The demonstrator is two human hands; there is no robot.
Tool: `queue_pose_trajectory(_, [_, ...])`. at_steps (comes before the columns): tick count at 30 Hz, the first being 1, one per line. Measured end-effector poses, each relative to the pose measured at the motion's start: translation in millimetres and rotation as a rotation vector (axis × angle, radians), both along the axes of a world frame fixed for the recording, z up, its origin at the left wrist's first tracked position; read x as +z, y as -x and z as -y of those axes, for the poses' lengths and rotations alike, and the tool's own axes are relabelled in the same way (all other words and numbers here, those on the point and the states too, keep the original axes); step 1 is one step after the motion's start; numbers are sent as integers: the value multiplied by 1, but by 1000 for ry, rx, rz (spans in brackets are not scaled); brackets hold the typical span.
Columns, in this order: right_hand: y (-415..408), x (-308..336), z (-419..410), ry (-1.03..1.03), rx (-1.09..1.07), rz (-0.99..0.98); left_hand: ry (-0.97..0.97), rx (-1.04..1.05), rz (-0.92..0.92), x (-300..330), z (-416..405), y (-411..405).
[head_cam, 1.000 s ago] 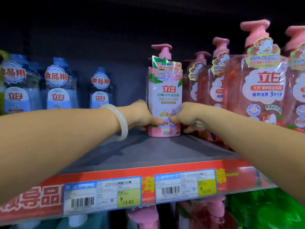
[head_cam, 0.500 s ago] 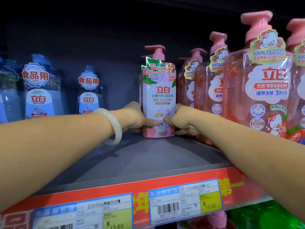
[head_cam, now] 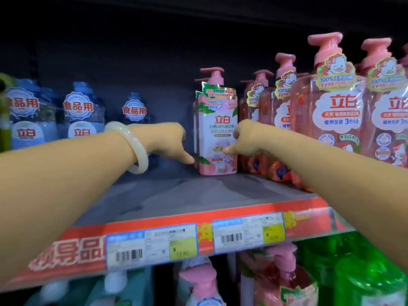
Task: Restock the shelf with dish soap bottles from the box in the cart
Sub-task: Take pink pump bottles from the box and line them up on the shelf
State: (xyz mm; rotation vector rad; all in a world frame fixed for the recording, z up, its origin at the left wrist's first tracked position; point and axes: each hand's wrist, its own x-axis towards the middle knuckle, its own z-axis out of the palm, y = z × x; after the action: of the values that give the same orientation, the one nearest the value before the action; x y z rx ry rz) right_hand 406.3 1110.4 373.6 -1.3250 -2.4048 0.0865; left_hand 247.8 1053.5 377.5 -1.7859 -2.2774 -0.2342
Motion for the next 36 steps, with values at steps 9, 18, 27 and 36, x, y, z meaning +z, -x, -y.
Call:
queue_pose_trajectory(9, [53, -11, 98, -385, 390, 166, -59, 241, -240, -9, 116, 5])
queue_pose_trajectory(18, [128, -42, 237, -438, 764, 150, 55, 676, -324, -52, 310, 32])
queue_pose_trajectory(27, [197, -140, 449, -400, 1184, 229, 207, 1022, -110, -151, 530, 41])
queue_pose_trajectory(36, [262, -248, 682, -237, 1440, 438, 321, 1262, 79, -249, 756, 66])
